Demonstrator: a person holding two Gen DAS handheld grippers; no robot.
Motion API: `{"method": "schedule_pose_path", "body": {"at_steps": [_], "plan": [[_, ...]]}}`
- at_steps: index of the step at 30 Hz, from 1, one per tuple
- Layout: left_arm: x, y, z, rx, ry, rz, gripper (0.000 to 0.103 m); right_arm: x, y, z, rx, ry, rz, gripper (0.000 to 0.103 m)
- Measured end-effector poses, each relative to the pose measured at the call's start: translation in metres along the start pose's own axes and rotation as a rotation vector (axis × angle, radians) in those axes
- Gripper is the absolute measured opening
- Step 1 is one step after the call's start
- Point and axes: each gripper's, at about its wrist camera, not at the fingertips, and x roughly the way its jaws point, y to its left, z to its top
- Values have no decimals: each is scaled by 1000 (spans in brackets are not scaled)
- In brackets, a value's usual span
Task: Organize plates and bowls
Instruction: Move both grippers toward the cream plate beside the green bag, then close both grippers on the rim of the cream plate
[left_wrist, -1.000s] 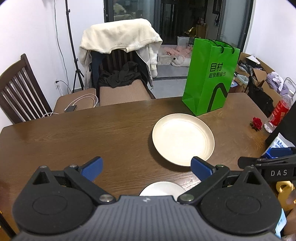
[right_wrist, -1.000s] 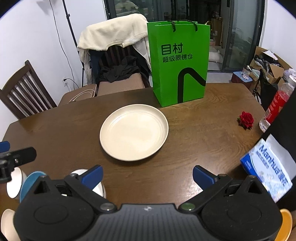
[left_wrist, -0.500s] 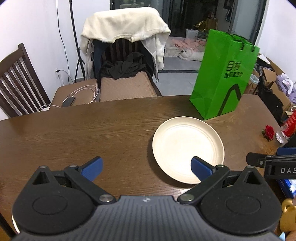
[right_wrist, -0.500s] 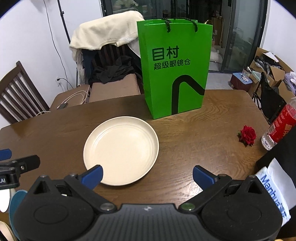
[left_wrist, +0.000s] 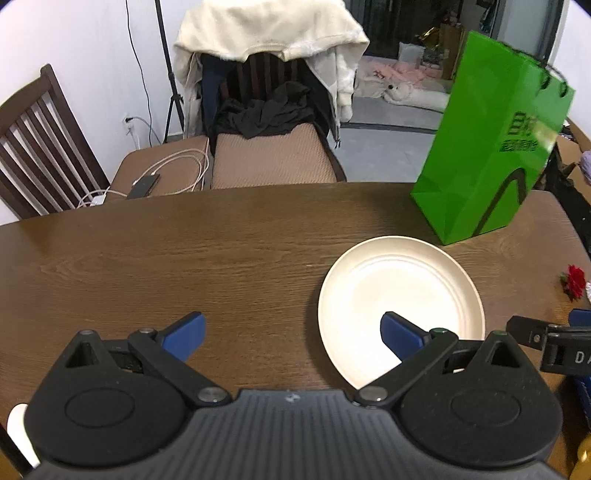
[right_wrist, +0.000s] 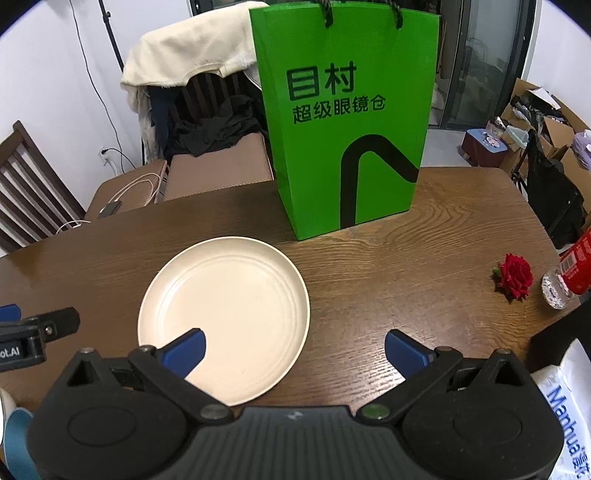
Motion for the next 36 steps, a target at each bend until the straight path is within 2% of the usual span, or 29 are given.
{"method": "schedule_pose_path", "body": {"at_steps": [5,12,14,18,20,22,29,32,34,36], "plan": [[24,0,1,-18,38,18,102,21,0,6,0,21,3,103],[54,-1,1,-29,79,37,97,53,0,10,0,53,15,92],[60,-3,2,-28,84,39,96,62,-1,13,0,62,8,92],[76,-4,6,-38,108,34,90,76,-4,17,-1,79,-6,81],[82,-5,6,-40,118,35,87,83,-6,20,0,86,-13,80],[88,-5,6,-43,124,40,83,89,-7,21,2,93,-12,71],[101,-4,6,-54,146,25,69,107,-10,21,15,118,-2,54],[104,-5,6,-50,151,10,60,112,-11,21,21,121,2,51],[106,-5,6,-53,157,-1,54,115,-13,20,25,123,8,42],[109,-4,6,-56,164,-11,49,115,-14,19,31,123,12,38]]}}
